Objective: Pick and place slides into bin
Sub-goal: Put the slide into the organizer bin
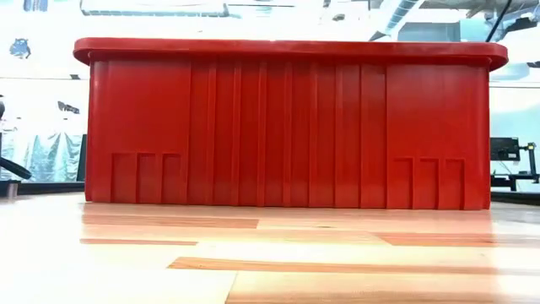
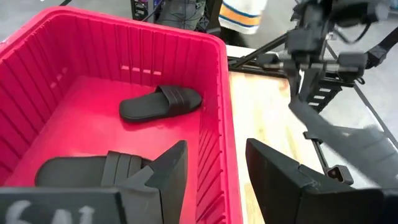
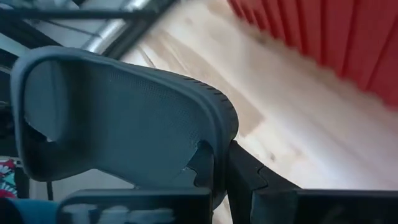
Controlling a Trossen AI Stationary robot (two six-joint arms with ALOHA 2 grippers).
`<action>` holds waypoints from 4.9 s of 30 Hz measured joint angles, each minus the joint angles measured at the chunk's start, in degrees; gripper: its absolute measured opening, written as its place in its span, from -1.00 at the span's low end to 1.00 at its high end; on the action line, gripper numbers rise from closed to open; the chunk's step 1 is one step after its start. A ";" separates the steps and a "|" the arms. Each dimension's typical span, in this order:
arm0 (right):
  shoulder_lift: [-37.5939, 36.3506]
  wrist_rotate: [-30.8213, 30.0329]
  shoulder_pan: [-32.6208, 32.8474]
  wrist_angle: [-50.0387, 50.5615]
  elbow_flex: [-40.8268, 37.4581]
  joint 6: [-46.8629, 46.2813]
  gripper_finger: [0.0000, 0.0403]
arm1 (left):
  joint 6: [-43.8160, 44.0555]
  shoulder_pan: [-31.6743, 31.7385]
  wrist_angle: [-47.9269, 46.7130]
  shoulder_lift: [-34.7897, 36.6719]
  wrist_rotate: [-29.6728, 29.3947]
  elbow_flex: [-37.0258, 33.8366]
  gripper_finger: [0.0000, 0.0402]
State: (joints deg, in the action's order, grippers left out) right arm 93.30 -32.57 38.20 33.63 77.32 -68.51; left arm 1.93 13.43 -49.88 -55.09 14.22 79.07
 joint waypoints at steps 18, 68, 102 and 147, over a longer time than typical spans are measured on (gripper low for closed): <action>-20.48 -5.33 -13.46 0.29 0.07 34.62 -0.99 | 0.29 0.00 0.03 0.00 -0.02 0.00 -0.24; 15.46 32.71 -73.07 42.49 37.61 105.26 -0.99 | -9.79 0.09 9.81 0.02 -36.25 0.00 -0.24; 22.27 38.77 -67.78 38.08 42.49 117.20 -0.99 | -6.43 0.10 8.87 0.02 -37.53 0.00 -0.24; 35.06 38.75 -70.49 36.76 42.23 118.48 -0.98 | -5.93 0.11 6.75 0.00 -37.24 -0.02 -0.24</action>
State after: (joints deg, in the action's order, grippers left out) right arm 128.36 6.17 -32.29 70.39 119.55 49.97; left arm -4.00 13.54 -43.13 -55.09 -23.03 79.05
